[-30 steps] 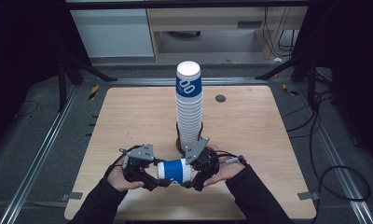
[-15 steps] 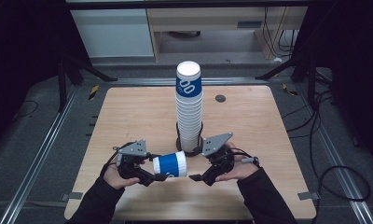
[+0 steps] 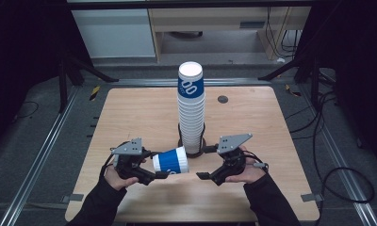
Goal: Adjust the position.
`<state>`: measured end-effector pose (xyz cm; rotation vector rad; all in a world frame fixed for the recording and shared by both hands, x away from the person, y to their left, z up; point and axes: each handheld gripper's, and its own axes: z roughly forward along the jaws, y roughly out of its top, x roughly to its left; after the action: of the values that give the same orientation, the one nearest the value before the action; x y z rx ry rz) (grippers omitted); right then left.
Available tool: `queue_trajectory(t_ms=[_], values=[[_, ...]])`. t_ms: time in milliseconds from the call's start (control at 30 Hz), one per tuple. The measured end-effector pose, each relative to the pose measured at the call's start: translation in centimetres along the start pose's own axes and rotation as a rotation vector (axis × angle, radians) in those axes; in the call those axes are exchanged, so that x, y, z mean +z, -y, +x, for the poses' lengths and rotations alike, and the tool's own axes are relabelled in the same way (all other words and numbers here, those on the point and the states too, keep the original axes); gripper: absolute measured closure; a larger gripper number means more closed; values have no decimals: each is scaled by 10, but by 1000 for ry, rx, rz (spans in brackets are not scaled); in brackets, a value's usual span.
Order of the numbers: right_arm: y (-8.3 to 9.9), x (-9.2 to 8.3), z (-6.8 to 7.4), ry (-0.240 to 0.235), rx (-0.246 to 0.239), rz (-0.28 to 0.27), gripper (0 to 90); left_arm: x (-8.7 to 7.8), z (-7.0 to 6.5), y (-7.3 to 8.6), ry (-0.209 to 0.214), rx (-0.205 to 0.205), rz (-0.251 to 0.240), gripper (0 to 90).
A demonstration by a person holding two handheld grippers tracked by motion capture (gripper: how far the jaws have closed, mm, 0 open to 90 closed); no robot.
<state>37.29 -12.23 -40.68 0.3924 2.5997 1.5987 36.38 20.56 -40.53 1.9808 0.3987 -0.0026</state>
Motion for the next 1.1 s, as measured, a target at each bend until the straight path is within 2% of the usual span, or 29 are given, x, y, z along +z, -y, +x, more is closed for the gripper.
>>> queue_trajectory(t_ms=[200,500,1100], values=[[0,1,-1,-2,17,-34,92,3,-1,0,20,2,-29,255],[-2,9,4,-71,25,-59,87,7,-3,0,34,8,-28,256],[-4,26,6,-109,19,-44,84,17,-9,0,77,21,-13,256]])
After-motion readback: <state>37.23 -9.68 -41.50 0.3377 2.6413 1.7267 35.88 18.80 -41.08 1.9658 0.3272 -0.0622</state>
